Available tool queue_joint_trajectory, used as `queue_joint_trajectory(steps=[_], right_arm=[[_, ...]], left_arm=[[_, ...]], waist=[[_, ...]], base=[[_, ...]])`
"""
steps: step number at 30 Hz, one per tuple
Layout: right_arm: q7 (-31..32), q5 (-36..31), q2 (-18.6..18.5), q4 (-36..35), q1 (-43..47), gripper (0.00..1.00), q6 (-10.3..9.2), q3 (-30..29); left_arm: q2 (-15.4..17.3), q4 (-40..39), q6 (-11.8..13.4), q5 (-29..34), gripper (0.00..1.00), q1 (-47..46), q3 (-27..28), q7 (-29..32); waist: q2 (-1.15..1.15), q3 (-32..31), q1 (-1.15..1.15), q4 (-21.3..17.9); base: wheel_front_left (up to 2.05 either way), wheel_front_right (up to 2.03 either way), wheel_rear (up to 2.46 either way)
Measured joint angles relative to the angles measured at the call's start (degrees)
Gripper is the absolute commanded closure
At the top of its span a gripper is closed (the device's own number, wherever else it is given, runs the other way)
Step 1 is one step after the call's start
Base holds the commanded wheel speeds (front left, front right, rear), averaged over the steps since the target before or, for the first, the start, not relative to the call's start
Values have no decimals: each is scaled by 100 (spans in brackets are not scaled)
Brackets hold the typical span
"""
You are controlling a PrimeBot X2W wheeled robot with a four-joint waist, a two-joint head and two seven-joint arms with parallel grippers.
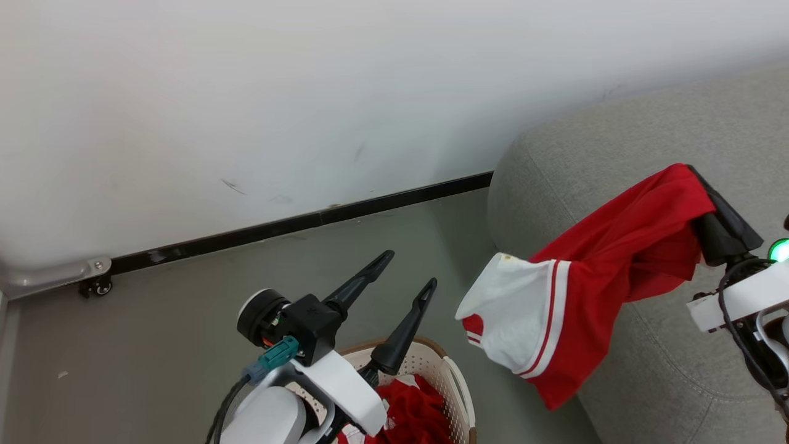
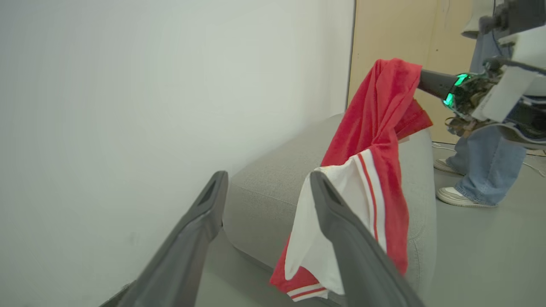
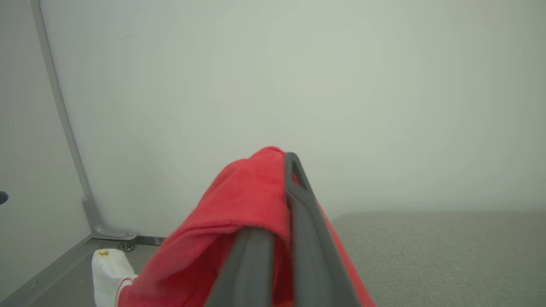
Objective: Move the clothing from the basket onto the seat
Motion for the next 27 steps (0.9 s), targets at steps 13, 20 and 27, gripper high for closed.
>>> queue_joint_trajectory(steps=[13,20,27], right_arm=[[-2,-188,-104,-160,265,100,0,-366],[-5,-267,-129,-224,422,100,0,-593],[2,-315,-130,-324,526,100,0,-699]], left_arm=[[-67,-271,-5,-316,0,109,-509,-8],[-29,-347,-5,-489,0,120,-776,-9],[8,-401,-5,-572,0,155,-914,-9]], waist=[[0,-12,0,-296],[0,-5,0,-486],[0,10,0,-685]], base=[[0,0,0],[0,0,0],[0,0,0]])
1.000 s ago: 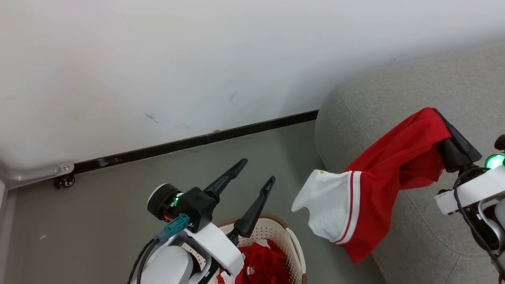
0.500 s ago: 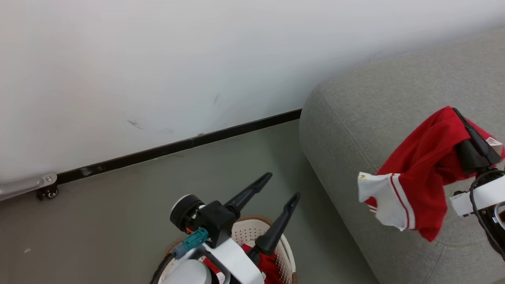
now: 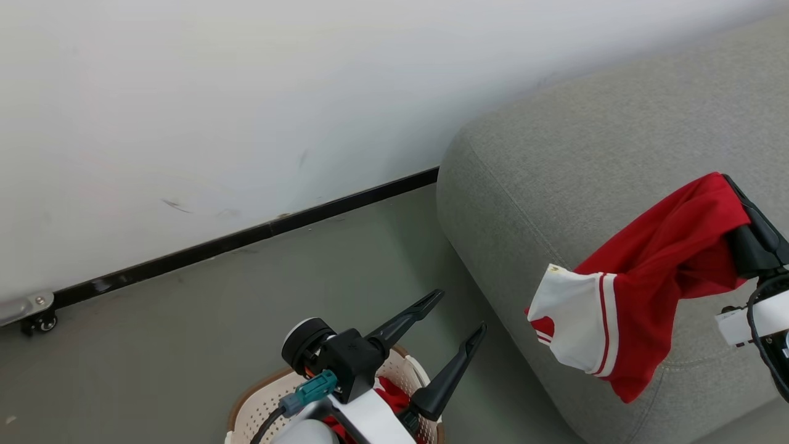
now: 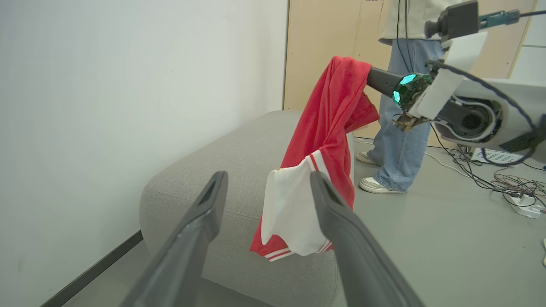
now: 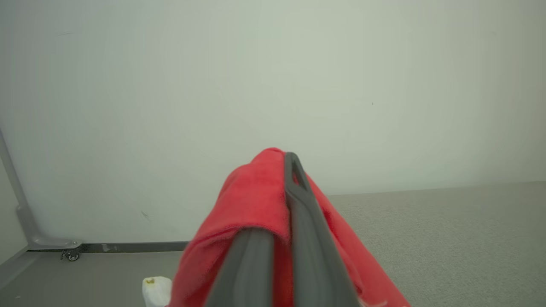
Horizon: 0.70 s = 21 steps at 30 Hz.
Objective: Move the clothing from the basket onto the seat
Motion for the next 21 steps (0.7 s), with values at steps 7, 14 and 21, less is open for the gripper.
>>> queue_joint_trajectory(steps=[7,14,21], right_arm=[[109,-31,2,-77,51,100,0,8],[415,-30,-38,-75,-218,100,0,98],[735,-29,-232,46,-1066,100,0,16]], left_arm=[[45,-44,0,-30,0,1,-7,-10],[129,-74,0,-30,0,1,25,-24],[223,-189,1,-5,0,-12,130,-23]], waist=[[0,38,0,-196],[0,126,0,-295],[0,291,0,-293]], base=[[0,0,0],[0,0,0],[0,0,0]])
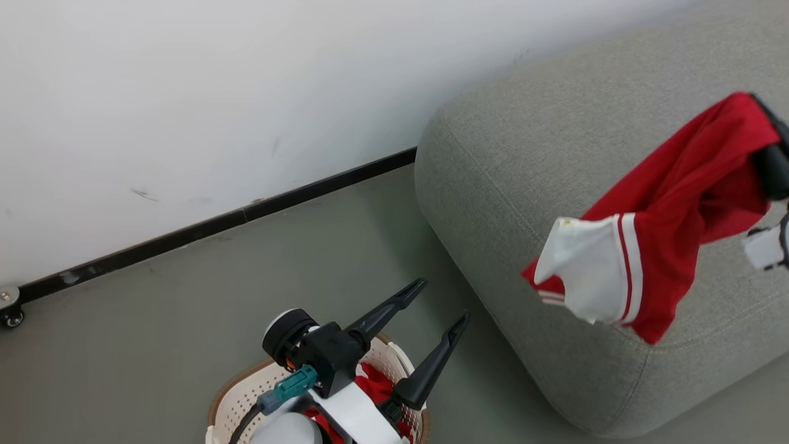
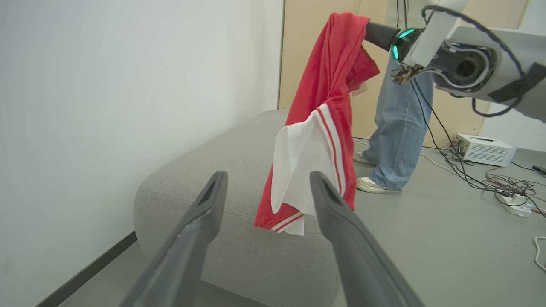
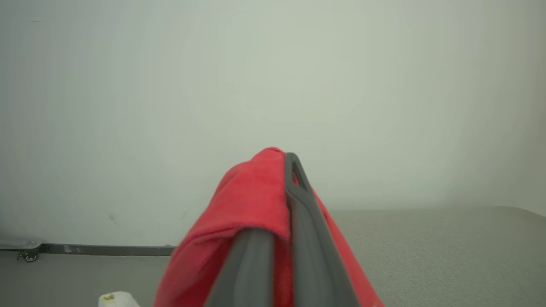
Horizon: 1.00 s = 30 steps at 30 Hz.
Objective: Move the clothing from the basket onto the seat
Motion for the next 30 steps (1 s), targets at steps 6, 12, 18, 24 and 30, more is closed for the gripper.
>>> queue_joint_trajectory(steps=[6,12,18,24,30], right_arm=[[325,-3,-162,365,-588,100,0,-207],[503,-21,-377,671,-1196,100,0,-570],[654,-310,-756,895,-1729,100,1,-813],[678,-370,-943,1145,-2169,100,0,-996],[673,-482,-962,1321,-2309,100,1,-1001]], left_arm=[[69,-164,26,86,0,-116,68,52],[142,-313,59,211,0,-306,71,154],[188,-460,86,328,0,-433,68,255],[261,-550,125,434,0,-538,67,361],[313,-610,154,468,0,-592,71,413]], waist=[[0,178,0,51],[0,391,0,120],[0,633,0,202],[0,884,0,300],[0,1098,0,389]], base=[[0,0,0],[0,0,0],[0,0,0],[0,0,0],[0,0,0]])
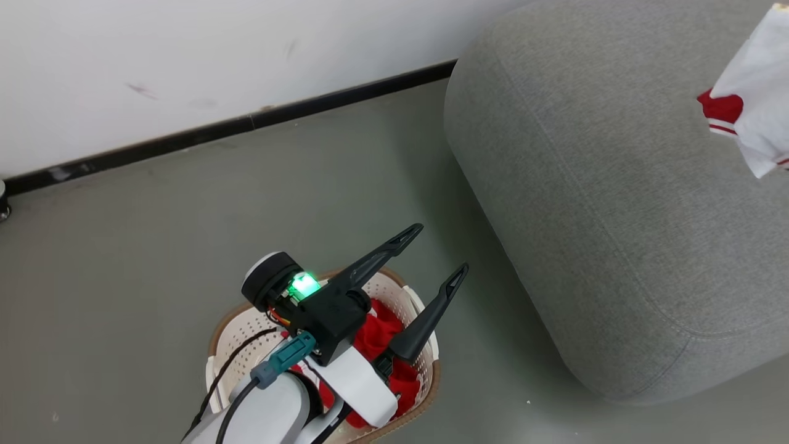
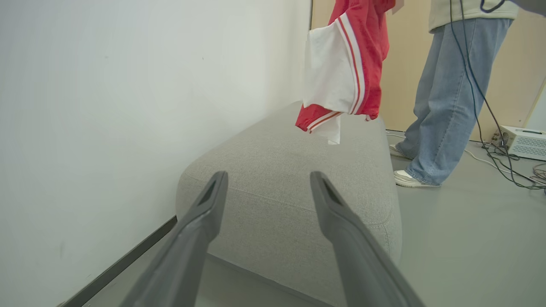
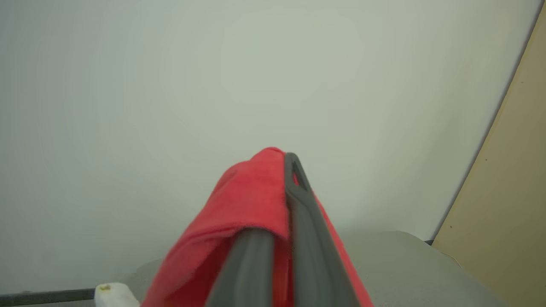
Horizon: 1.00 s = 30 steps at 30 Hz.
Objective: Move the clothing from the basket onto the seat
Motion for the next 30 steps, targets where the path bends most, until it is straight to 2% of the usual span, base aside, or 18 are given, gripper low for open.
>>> queue_joint_trajectory(steps=[9,20,23,30], right_arm=[[-210,-250,70,463,-124,100,0,-133],[-664,-521,-89,1392,-110,100,0,-805],[-739,-521,-25,1660,18,100,0,-877],[-1020,-487,471,2058,475,100,0,-931]], left_arm=[[13,-159,49,78,0,-191,19,76],[51,-281,51,218,0,-394,43,119],[52,-309,51,221,0,-422,42,143],[56,-319,51,271,0,-558,13,152]], waist=[[0,376,0,155],[0,789,0,343],[0,888,0,386],[0,1101,0,465]], base=[[0,0,0],[0,0,0],[0,0,0],[0,0,0]])
